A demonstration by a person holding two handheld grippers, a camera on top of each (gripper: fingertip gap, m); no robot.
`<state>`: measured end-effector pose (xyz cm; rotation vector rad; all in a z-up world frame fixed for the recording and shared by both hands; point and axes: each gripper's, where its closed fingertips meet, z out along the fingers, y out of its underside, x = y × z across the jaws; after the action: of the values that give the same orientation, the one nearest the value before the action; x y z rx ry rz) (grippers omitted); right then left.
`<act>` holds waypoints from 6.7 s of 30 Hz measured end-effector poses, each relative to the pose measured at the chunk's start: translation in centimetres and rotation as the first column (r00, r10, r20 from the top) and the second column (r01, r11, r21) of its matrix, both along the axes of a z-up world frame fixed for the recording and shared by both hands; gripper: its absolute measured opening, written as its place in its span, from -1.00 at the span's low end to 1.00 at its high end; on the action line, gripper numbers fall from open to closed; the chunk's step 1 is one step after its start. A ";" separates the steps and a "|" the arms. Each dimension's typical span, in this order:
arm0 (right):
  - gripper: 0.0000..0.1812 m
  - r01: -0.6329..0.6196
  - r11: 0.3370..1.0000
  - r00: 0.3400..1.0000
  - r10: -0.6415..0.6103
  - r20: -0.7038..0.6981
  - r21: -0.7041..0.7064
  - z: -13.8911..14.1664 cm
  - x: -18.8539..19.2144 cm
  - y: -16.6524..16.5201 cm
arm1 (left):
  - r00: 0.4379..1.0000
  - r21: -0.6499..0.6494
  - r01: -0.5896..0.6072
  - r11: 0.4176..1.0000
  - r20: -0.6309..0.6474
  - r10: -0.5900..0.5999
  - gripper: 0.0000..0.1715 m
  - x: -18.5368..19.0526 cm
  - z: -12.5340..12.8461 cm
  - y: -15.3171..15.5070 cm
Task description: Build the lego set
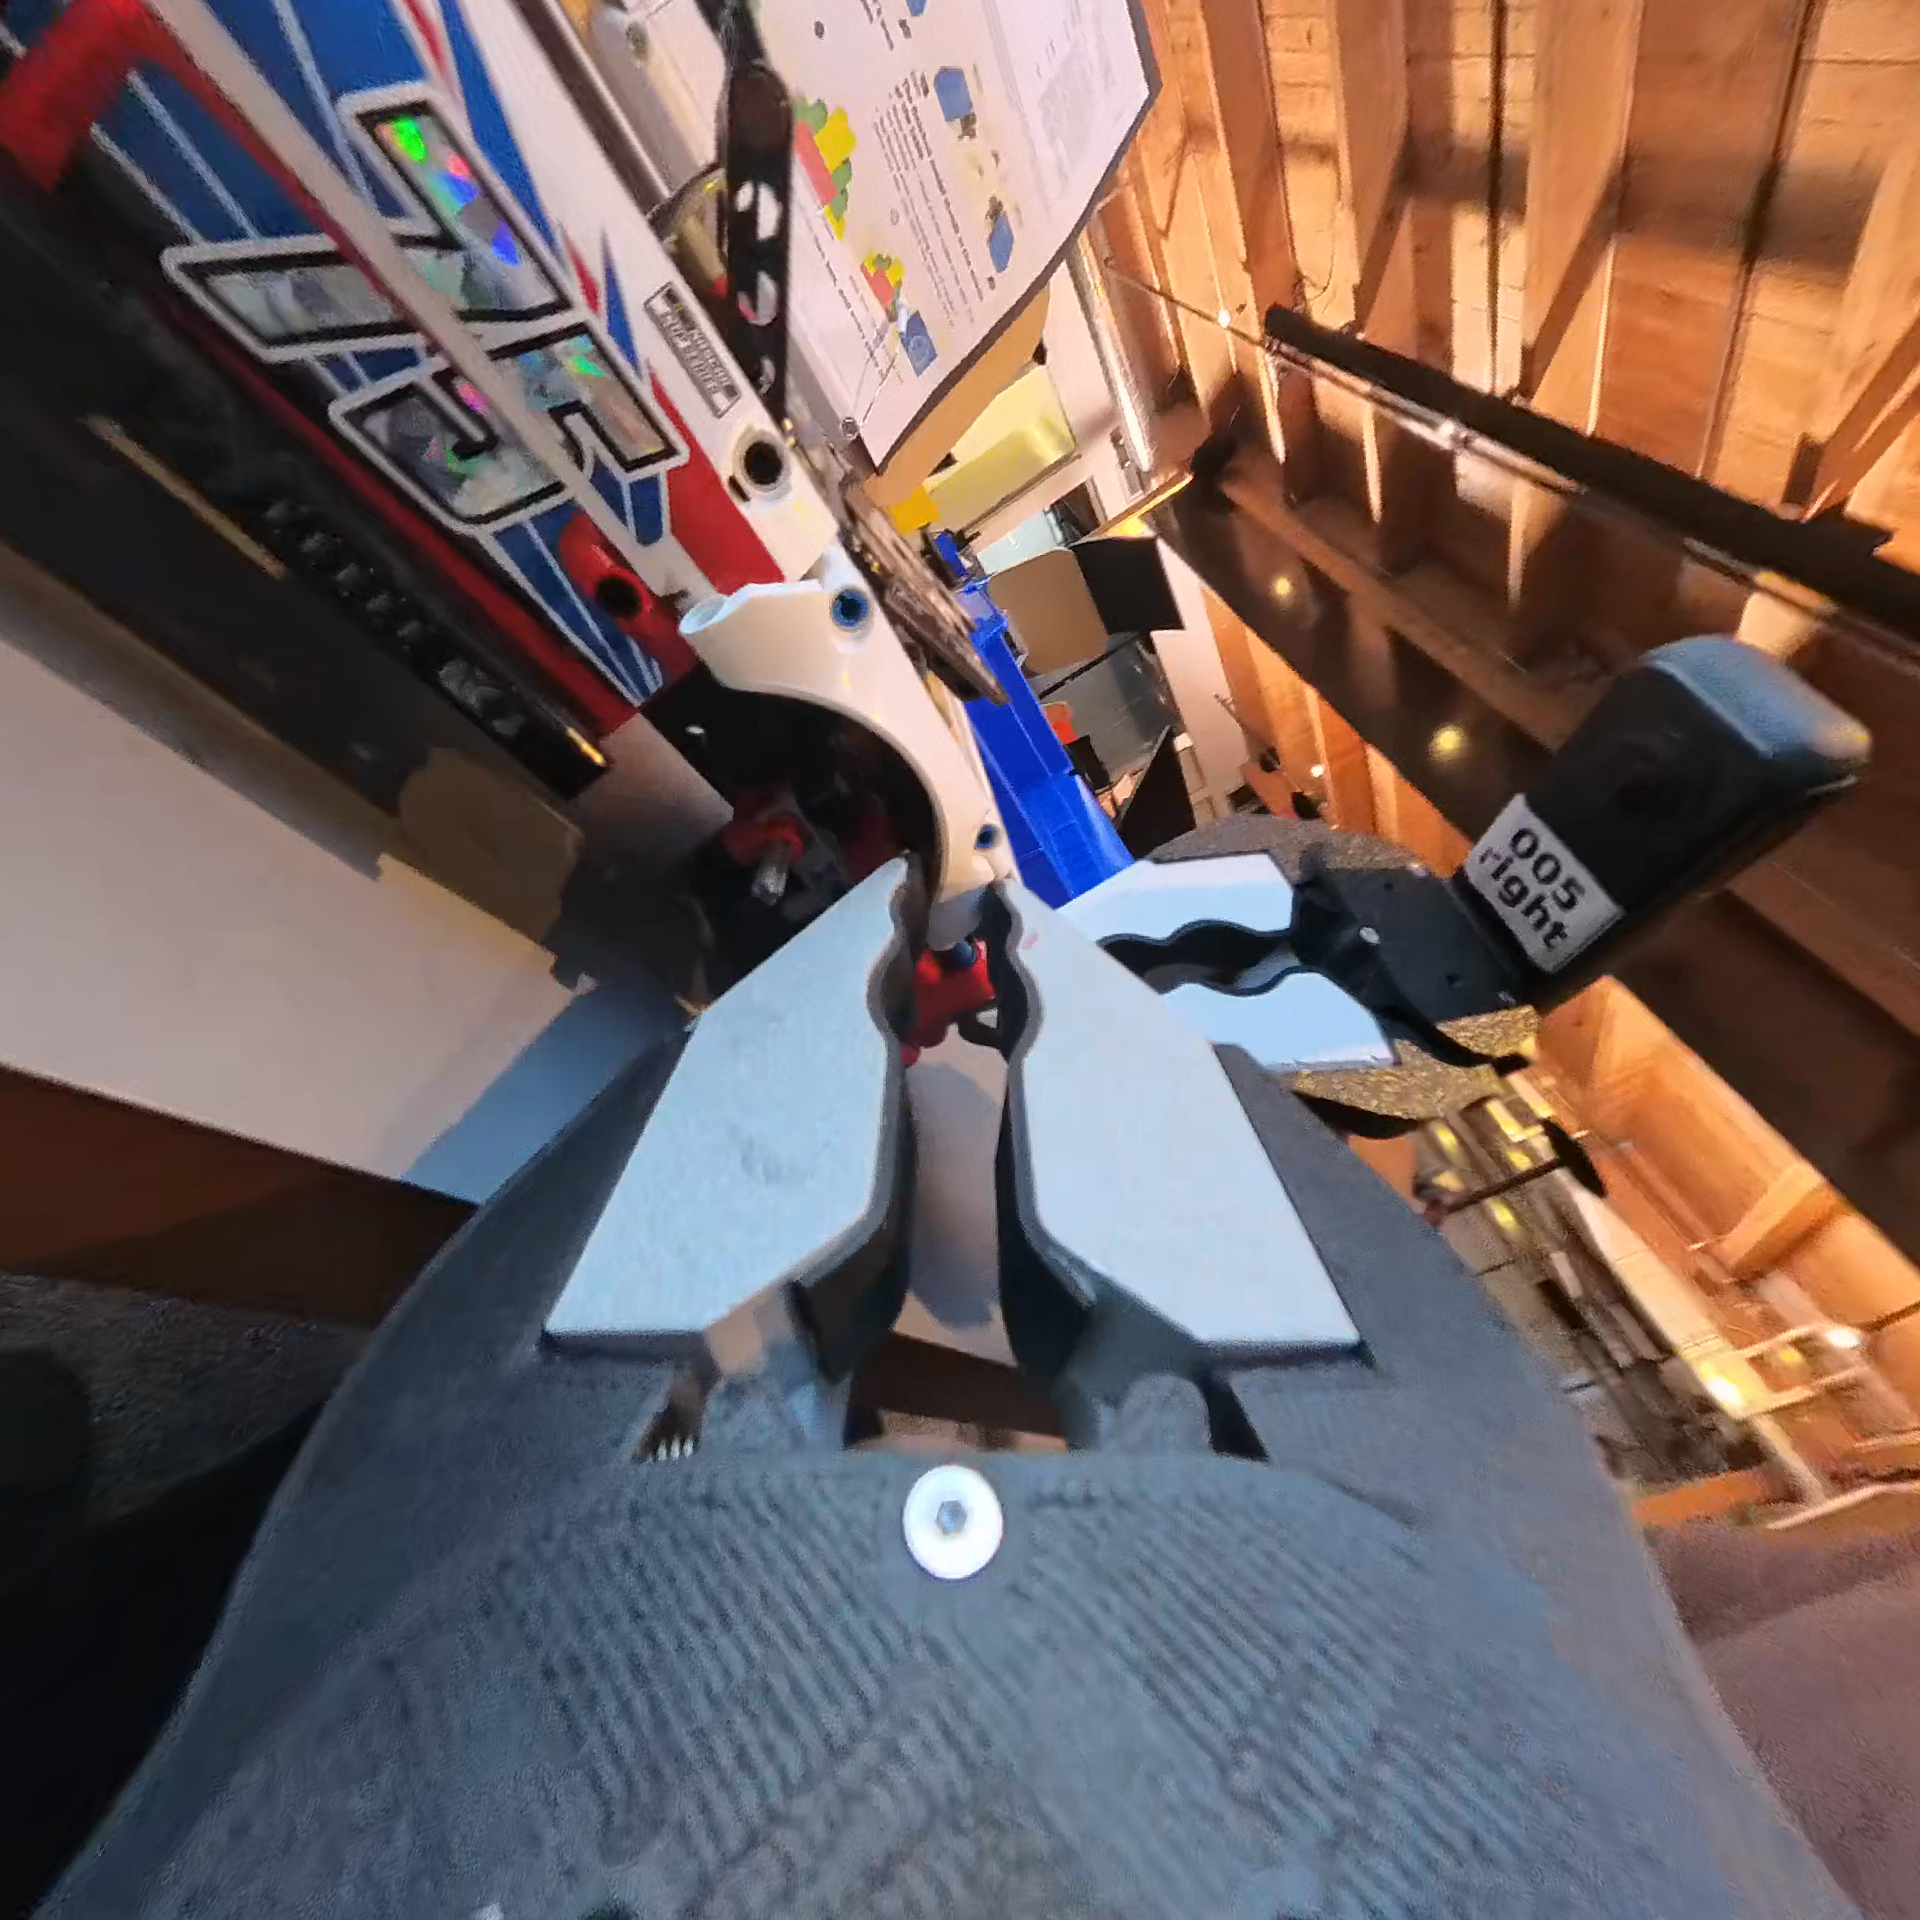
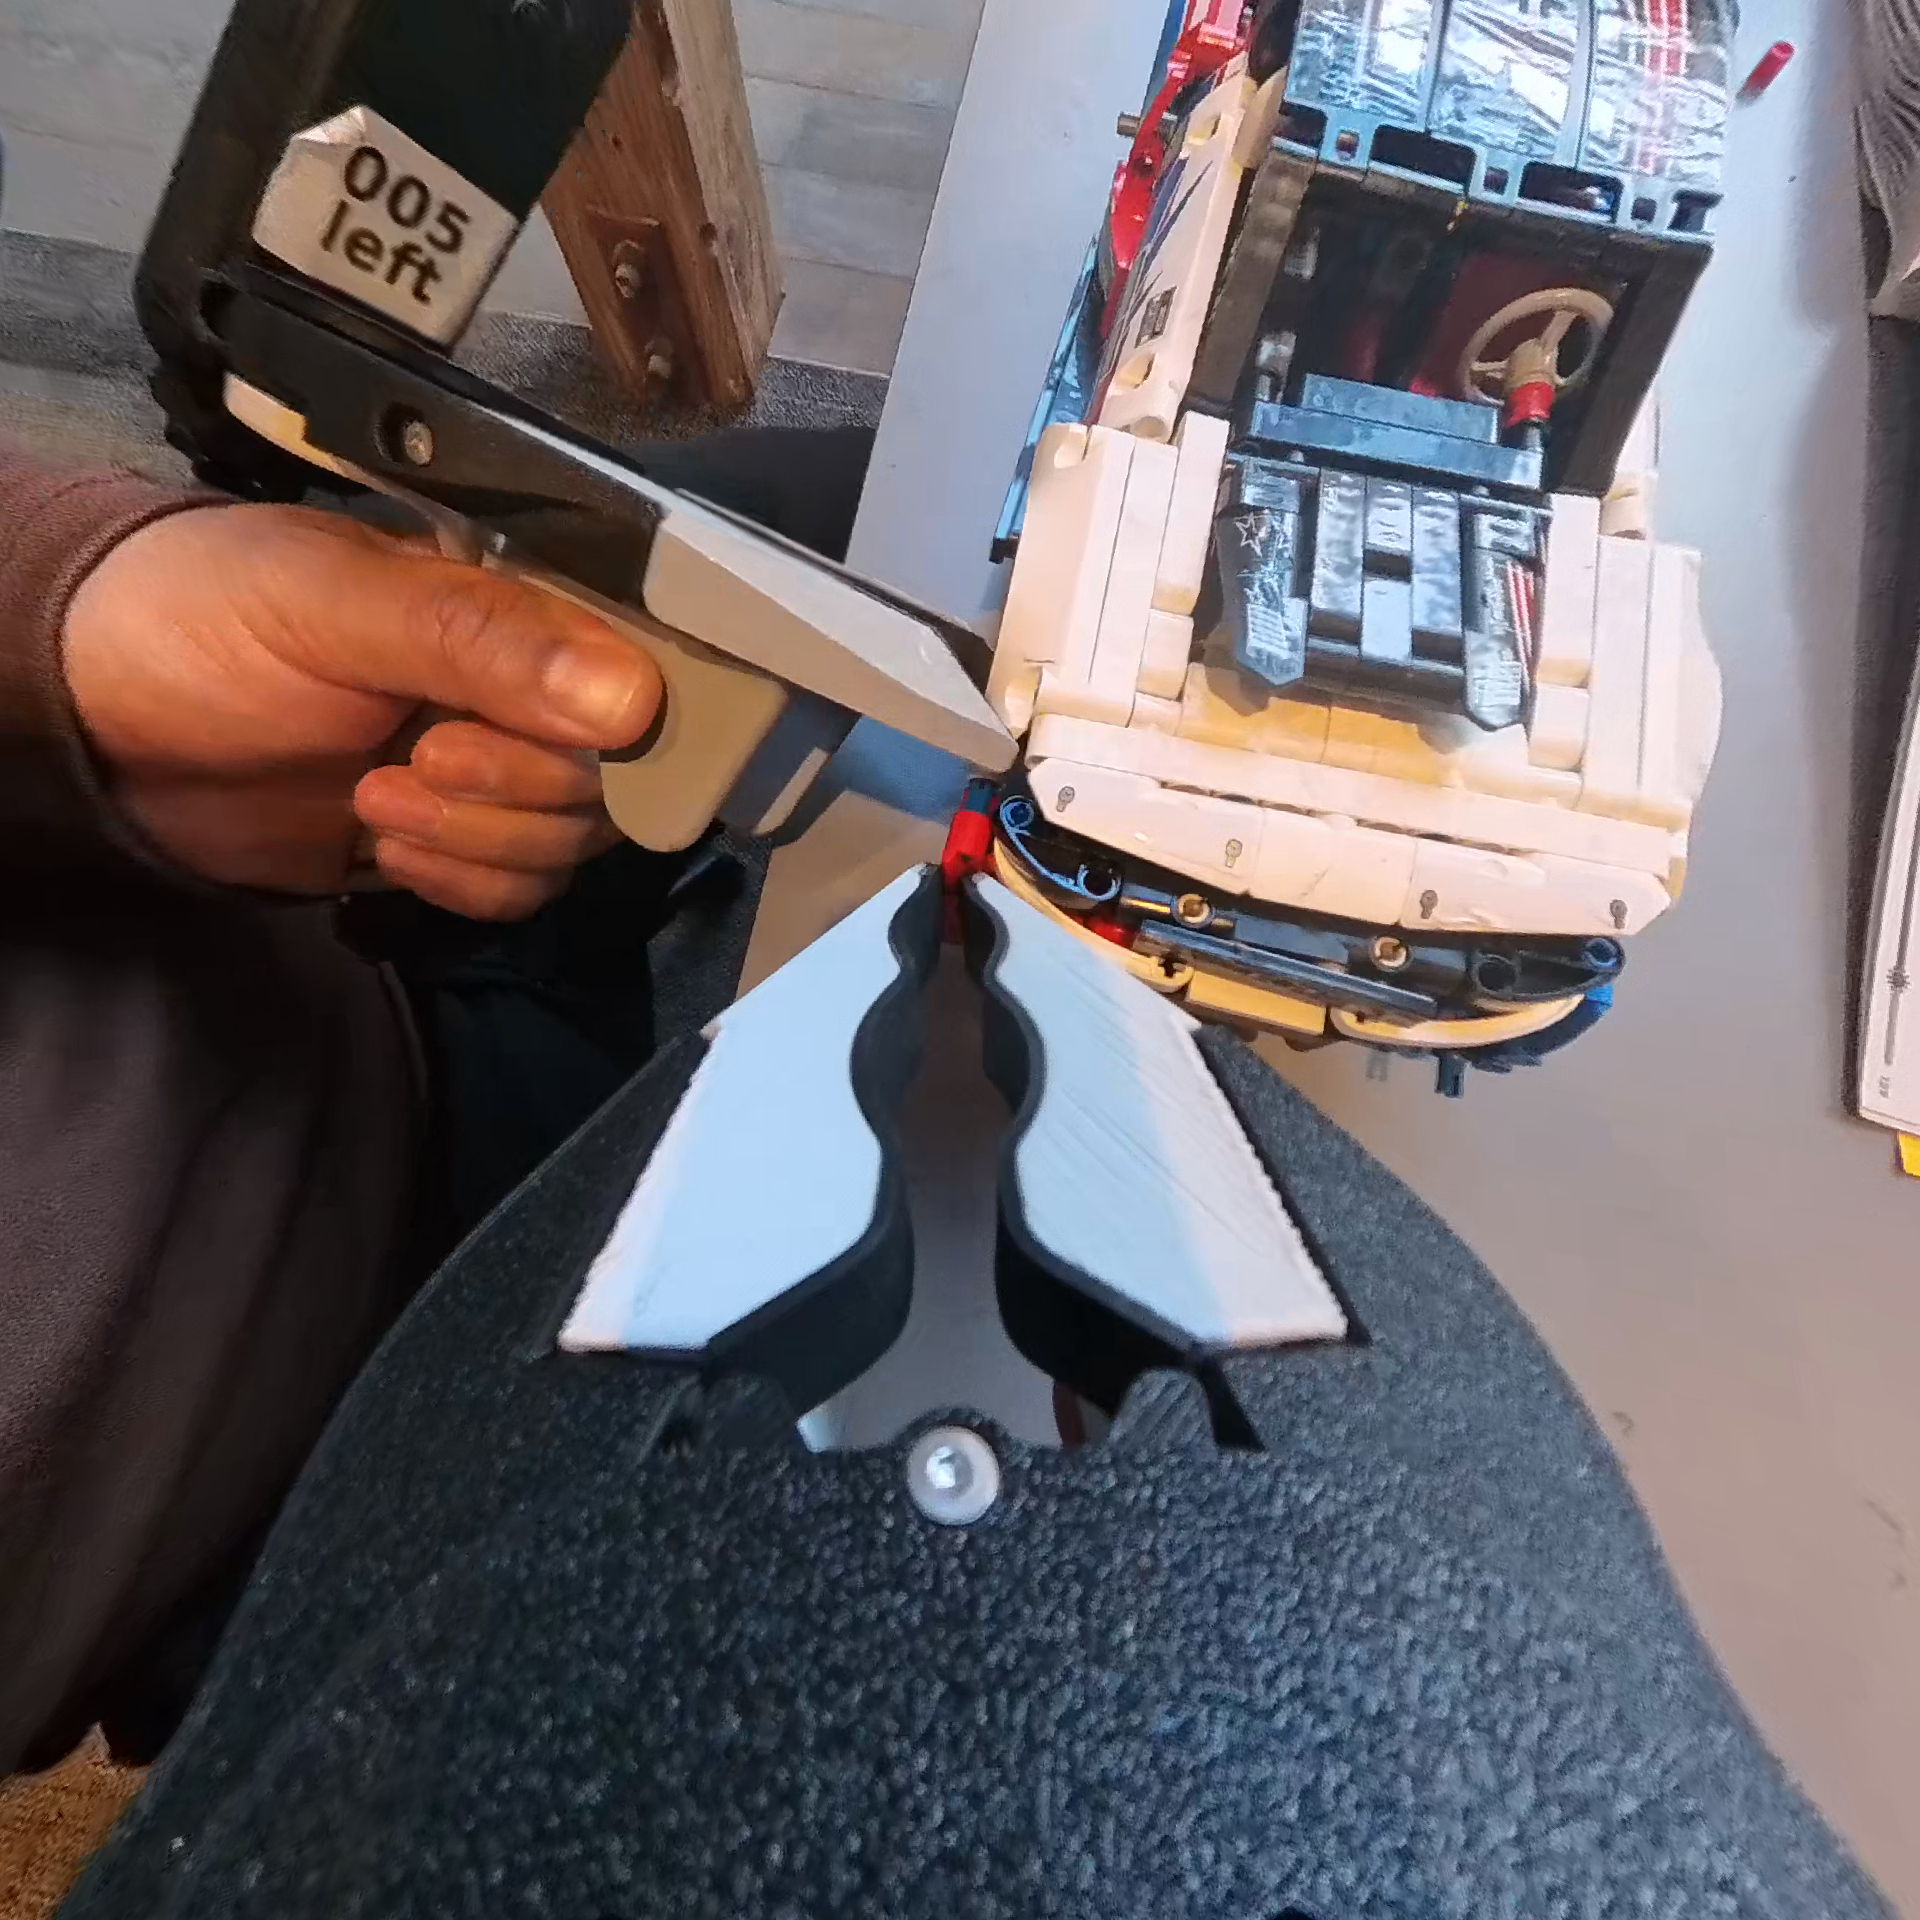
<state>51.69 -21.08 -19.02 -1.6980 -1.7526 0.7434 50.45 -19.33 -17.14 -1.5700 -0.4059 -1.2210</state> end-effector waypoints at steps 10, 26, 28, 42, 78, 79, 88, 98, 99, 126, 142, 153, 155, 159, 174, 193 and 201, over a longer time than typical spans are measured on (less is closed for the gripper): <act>-0.98 0.014 1.000 0.999 -0.015 -0.048 -0.005 0.1 0.0 0.0 | 0.938 0.032 0.090 0.995 -0.339 -0.074 -0.85 -0.2 -1.2 -0.9; -0.98 -0.118 0.993 0.992 0.117 -0.039 -0.005 0.9 -0.2 0.5 | 0.899 0.128 0.212 0.969 -0.415 -0.141 -0.89 -0.4 0.9 0.5; -0.98 -0.152 0.988 0.988 0.152 -0.016 -0.027 0.9 -0.2 0.4 | 0.914 0.117 0.209 0.971 -0.376 -0.151 -0.90 -0.4 1.0 0.6; -0.98 -0.241 0.970 0.970 0.240 0.026 0.026 0.7 -0.4 0.4 | 0.976 0.036 0.108 0.993 -0.192 -0.099 -0.87 -0.2 0.9 1.2; -1.00 -0.470 0.883 0.879 0.469 0.083 -0.011 0.6 -0.1 0.4 | 0.348 0.216 0.161 0.963 -0.926 0.149 -0.62 0.1 -0.6 -0.1; -1.00 -0.479 0.878 0.874 0.478 0.084 -0.010 0.6 0.0 0.4 | 0.355 0.216 0.165 0.962 -0.923 0.147 -0.61 0.1 -0.5 0.0; -0.67 -0.587 0.780 0.809 0.578 0.110 0.218 4.7 0.8 2.4 | 0.400 0.224 0.150 0.963 -0.905 0.148 -0.63 -0.1 -0.7 0.5; -0.39 -0.708 0.687 0.705 0.700 0.112 0.164 2.9 -1.1 3.2 | 0.459 0.193 0.130 0.973 -0.881 0.114 -0.57 0.1 -1.7 0.9; -0.41 -0.711 0.676 0.701 0.700 0.132 0.191 2.9 -1.1 3.2 | 0.459 0.204 0.131 0.970 -0.880 0.123 -0.56 0.1 -1.4 0.8; -0.56 -0.844 0.372 0.523 0.731 0.438 0.387 1.5 -1.8 1.1 | 0.564 0.120 0.060 0.991 -0.823 0.066 -0.73 0.9 -2.4 0.0; -0.61 -0.842 0.379 0.524 0.746 0.412 0.385 1.3 -2.0 1.2 | 0.545 0.114 0.045 0.992 -0.835 0.071 -0.74 0.8 -2.3 0.2; -0.59 -0.844 0.386 0.522 0.753 0.400 0.373 1.3 -1.9 1.1 | 0.582 0.103 0.014 0.995 -0.810 0.075 -0.67 0.6 -2.3 0.2; -0.61 -0.837 0.389 0.529 0.755 0.388 0.385 1.4 -2.1 1.2 | 0.572 0.104 0.016 0.994 -0.817 0.076 -0.67 0.5 -2.2 0.2; -0.62 -0.827 0.394 0.541 0.753 0.374 0.402 1.6 -2.2 1.5 | 0.566 0.111 0.019 0.994 -0.820 0.081 -0.67 0.5 -2.0 0.3; -0.62 -0.813 0.413 0.554 0.764 0.331 0.410 1.8 -2.1 1.7 | 0.559 0.123 -0.027 0.992 -0.821 0.117 -0.47 -0.3 -1.0 0.9; -0.50 -0.783 0.494 0.605 0.747 0.276 0.379 1.7 -2.4 2.1 | 0.480 0.122 0.040 0.992 -0.873 0.088 -0.56 0.4 -1.3 0.9; -0.54 -0.789 0.454 0.587 0.757 0.288 0.414 1.7 -2.3 1.8 | 0.500 0.137 0.052 0.989 -0.861 0.093 -0.59 0.4 -1.4 0.8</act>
<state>49.42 -19.24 -17.34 -0.4790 -2.5111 0.4842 50.88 -18.58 -18.55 -1.8175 0.3406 -0.2758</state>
